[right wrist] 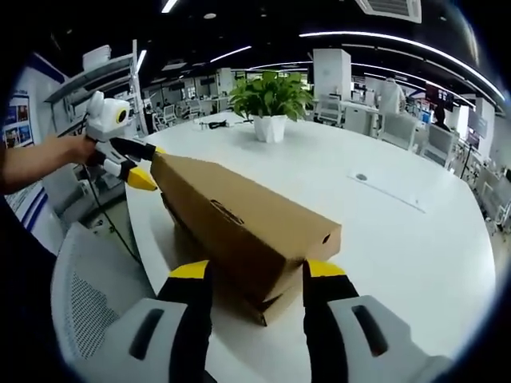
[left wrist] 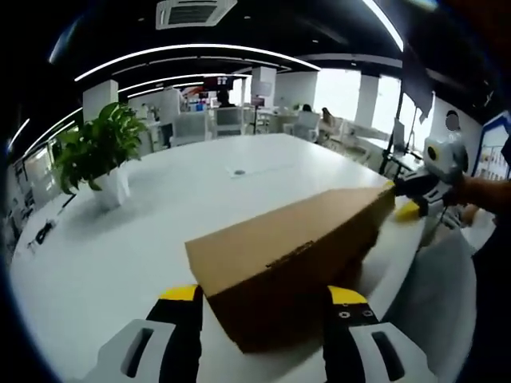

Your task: Operate the shoe box by opening the lid, removing the specified soft item, and placing it in the target area until the item is outside and the box remains undamaged.

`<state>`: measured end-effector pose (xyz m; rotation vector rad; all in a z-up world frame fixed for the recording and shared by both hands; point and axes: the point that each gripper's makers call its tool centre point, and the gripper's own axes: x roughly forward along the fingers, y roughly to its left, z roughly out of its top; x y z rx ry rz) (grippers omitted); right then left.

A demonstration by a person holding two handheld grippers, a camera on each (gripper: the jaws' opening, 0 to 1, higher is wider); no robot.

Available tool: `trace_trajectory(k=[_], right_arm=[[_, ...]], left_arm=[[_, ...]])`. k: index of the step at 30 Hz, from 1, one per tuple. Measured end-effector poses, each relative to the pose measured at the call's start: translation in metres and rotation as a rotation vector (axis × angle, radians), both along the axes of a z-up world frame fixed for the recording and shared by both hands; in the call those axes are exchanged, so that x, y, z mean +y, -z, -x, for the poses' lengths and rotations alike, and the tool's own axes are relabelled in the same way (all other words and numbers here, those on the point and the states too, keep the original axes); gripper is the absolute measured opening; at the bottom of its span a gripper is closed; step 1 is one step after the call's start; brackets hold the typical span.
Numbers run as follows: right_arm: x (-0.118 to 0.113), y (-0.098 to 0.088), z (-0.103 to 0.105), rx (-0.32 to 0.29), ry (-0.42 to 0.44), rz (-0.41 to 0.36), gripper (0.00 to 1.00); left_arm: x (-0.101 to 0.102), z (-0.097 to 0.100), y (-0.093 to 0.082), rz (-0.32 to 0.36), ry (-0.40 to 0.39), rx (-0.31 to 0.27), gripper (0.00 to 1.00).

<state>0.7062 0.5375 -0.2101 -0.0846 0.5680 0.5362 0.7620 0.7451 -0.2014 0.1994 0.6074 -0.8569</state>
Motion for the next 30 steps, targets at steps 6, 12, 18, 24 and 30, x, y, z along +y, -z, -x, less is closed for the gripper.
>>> trace_trajectory(k=[6, 12, 18, 24, 30], right_arm=[[-0.004, -0.012, -0.008, -0.021, -0.006, 0.002, 0.39], [-0.009, -0.025, -0.018, -0.061, -0.008, 0.012, 0.35], [-0.014, -0.036, -0.031, -0.098, -0.004, 0.019, 0.34], [-0.016, -0.043, -0.042, -0.123, -0.005, 0.033, 0.34], [-0.021, -0.049, -0.052, -0.139, -0.009, 0.046, 0.33]], left_arm=[[-0.002, -0.007, -0.012, 0.012, -0.003, -0.024, 0.60], [-0.001, -0.021, -0.022, 0.034, -0.027, -0.060, 0.56], [-0.003, -0.034, -0.033, 0.054, -0.044, -0.097, 0.55], [-0.002, -0.044, -0.041, 0.043, -0.054, -0.130, 0.50], [0.002, -0.058, -0.045, 0.027, -0.082, -0.161, 0.38]])
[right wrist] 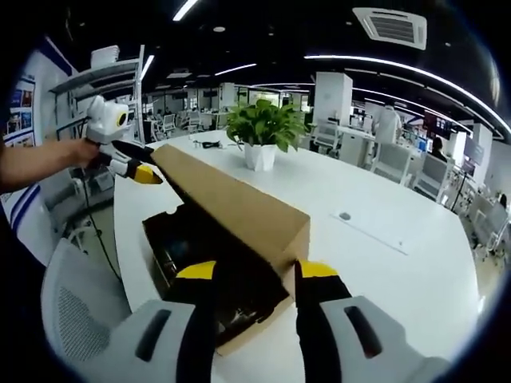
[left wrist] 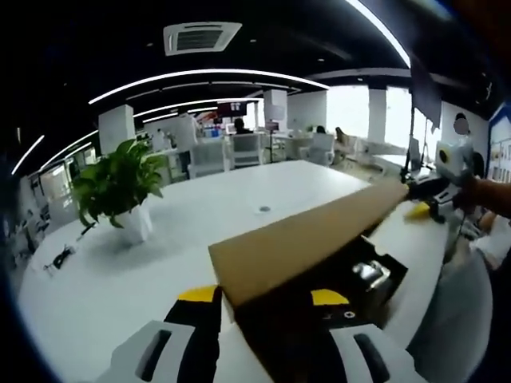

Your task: Operate the shoe box by opening the lid, removing the specified soft item, and placing it in the target area until the item is outside and the box remains undamaged.

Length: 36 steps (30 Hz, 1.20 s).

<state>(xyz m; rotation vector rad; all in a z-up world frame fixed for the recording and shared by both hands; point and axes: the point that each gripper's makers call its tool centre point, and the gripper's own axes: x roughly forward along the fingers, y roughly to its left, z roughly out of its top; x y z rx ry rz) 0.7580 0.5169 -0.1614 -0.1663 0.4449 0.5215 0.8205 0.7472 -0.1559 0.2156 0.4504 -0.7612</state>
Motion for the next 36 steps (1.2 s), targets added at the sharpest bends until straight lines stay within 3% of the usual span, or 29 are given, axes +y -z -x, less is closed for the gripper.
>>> trace_trajectory(k=[5, 17, 23, 26, 29, 36], right_arm=[[-0.004, -0.005, -0.012, -0.012, 0.005, 0.009, 0.31], [-0.013, -0.009, -0.030, -0.021, 0.024, 0.024, 0.26], [-0.018, -0.011, -0.039, -0.036, 0.042, 0.041, 0.21], [-0.023, -0.009, -0.044, -0.039, 0.055, 0.080, 0.14], [-0.027, -0.003, -0.044, -0.002, 0.094, 0.046, 0.12], [-0.030, 0.015, -0.045, 0.024, 0.110, 0.057, 0.11]], left_arm=[[0.006, -0.021, -0.003, -0.011, -0.040, -0.033, 0.27], [0.018, -0.048, -0.005, -0.025, -0.117, -0.075, 0.06], [0.017, -0.056, -0.006, -0.030, -0.144, -0.083, 0.04], [0.018, -0.064, -0.006, -0.023, -0.167, -0.078, 0.04], [0.015, -0.065, -0.007, -0.025, -0.172, -0.081, 0.04], [0.016, -0.069, -0.007, -0.015, -0.183, -0.079, 0.03]])
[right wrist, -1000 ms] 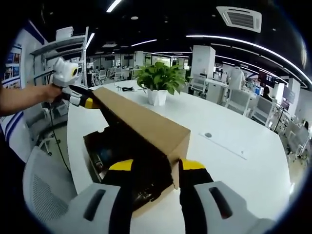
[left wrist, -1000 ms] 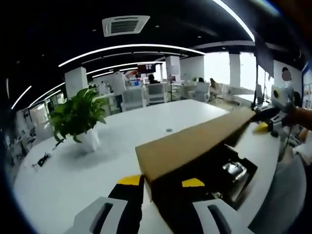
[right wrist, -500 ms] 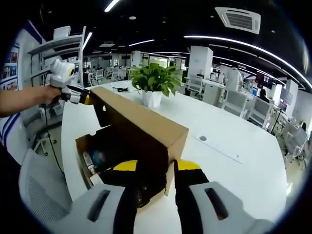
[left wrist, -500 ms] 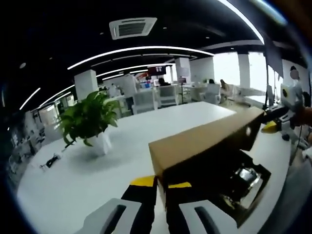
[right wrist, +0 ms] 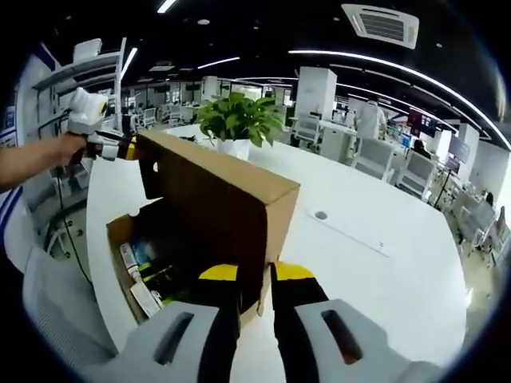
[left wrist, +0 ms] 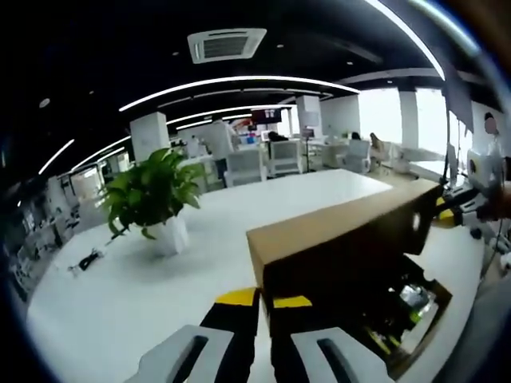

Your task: Operate the shoe box by opening the lid, removing the specified soft item, and placing it in the target area until the item is outside and the box remains undamaged.

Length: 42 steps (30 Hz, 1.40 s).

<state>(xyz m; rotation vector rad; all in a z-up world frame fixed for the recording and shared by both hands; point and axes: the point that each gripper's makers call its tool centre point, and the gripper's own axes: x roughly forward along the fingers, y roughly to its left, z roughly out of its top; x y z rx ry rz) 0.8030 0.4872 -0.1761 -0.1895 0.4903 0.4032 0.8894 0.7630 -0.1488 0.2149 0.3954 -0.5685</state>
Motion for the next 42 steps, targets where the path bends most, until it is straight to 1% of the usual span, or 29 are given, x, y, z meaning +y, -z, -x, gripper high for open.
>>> trace_trajectory(k=[6, 11, 15, 21, 26, 30, 32, 37, 39, 42], right_arm=[[-0.006, 0.014, 0.003, 0.032, 0.022, 0.007, 0.08], [-0.010, 0.026, 0.004, 0.056, 0.036, 0.022, 0.08], [-0.013, 0.036, 0.003, 0.066, 0.052, 0.024, 0.07], [-0.014, 0.049, 0.001, 0.087, 0.061, 0.029, 0.06], [-0.015, 0.057, -0.004, 0.098, 0.067, 0.035, 0.06], [-0.014, 0.061, -0.009, 0.104, 0.071, 0.032, 0.05], [-0.014, 0.058, -0.010, 0.103, 0.073, 0.030, 0.04], [-0.013, 0.060, -0.019, 0.097, 0.076, 0.027, 0.04], [-0.013, 0.061, -0.019, 0.094, 0.071, 0.037, 0.02], [-0.013, 0.062, -0.022, 0.087, 0.064, 0.052, 0.02]], left_arm=[[-0.003, -0.003, -0.001, 0.008, -0.009, -0.002, 0.03], [-0.004, -0.009, -0.001, 0.014, -0.012, -0.004, 0.03], [-0.008, -0.011, -0.001, 0.021, -0.015, -0.007, 0.03], [-0.006, -0.022, 0.000, 0.029, -0.017, -0.007, 0.03], [-0.008, -0.024, 0.000, 0.034, -0.019, -0.007, 0.03], [-0.009, -0.029, 0.002, 0.037, -0.021, -0.005, 0.03], [-0.010, -0.031, 0.003, 0.039, -0.022, -0.004, 0.03], [-0.011, -0.036, 0.005, 0.045, -0.025, 0.000, 0.03], [-0.012, -0.036, 0.005, 0.046, -0.025, 0.001, 0.03], [-0.013, -0.040, 0.007, 0.042, -0.023, 0.003, 0.03]])
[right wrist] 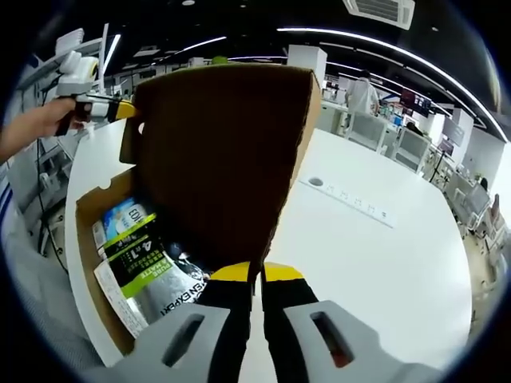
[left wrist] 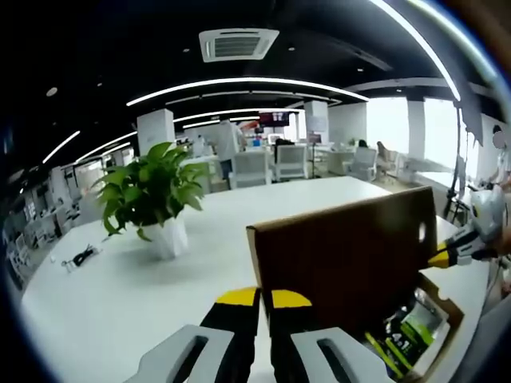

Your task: Operate the shoe box by opening the lid, removing the specified soft item, and placing it in the target area until the item is outside and the box remains undamaged.

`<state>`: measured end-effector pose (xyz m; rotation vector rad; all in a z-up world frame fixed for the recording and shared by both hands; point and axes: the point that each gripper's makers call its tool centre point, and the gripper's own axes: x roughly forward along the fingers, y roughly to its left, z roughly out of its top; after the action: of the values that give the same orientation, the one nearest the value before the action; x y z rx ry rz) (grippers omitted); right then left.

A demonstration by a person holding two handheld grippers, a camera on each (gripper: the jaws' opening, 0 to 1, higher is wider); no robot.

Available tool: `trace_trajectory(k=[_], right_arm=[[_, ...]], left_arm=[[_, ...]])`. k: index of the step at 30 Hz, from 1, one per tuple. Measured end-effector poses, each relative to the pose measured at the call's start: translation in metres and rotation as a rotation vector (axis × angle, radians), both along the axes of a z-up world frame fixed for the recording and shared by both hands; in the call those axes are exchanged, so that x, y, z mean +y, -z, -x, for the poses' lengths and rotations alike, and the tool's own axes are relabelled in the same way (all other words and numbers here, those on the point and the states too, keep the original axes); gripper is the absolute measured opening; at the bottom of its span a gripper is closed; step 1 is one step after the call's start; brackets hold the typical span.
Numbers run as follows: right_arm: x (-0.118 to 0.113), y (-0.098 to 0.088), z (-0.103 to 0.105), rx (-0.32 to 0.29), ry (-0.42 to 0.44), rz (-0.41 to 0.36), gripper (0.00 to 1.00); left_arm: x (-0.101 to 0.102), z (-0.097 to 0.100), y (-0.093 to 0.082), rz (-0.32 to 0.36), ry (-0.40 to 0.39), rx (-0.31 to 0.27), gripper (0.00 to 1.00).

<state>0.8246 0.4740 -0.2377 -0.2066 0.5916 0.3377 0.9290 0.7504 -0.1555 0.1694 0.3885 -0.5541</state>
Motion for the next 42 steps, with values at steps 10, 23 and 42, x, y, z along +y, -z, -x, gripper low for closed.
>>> trace_trajectory(k=[10, 23, 42], right_arm=[[-0.001, 0.000, -0.002, -0.006, -0.007, 0.008, 0.01], [-0.001, 0.000, -0.009, -0.020, -0.030, 0.048, 0.01], [-0.001, 0.003, -0.015, -0.009, -0.043, 0.051, 0.02]], left_arm=[[-0.004, -0.008, 0.008, -0.037, 0.013, 0.009, 0.06], [0.005, -0.002, 0.033, -0.080, -0.009, 0.048, 0.12], [0.008, 0.007, 0.074, -0.084, -0.030, 0.159, 0.03]])
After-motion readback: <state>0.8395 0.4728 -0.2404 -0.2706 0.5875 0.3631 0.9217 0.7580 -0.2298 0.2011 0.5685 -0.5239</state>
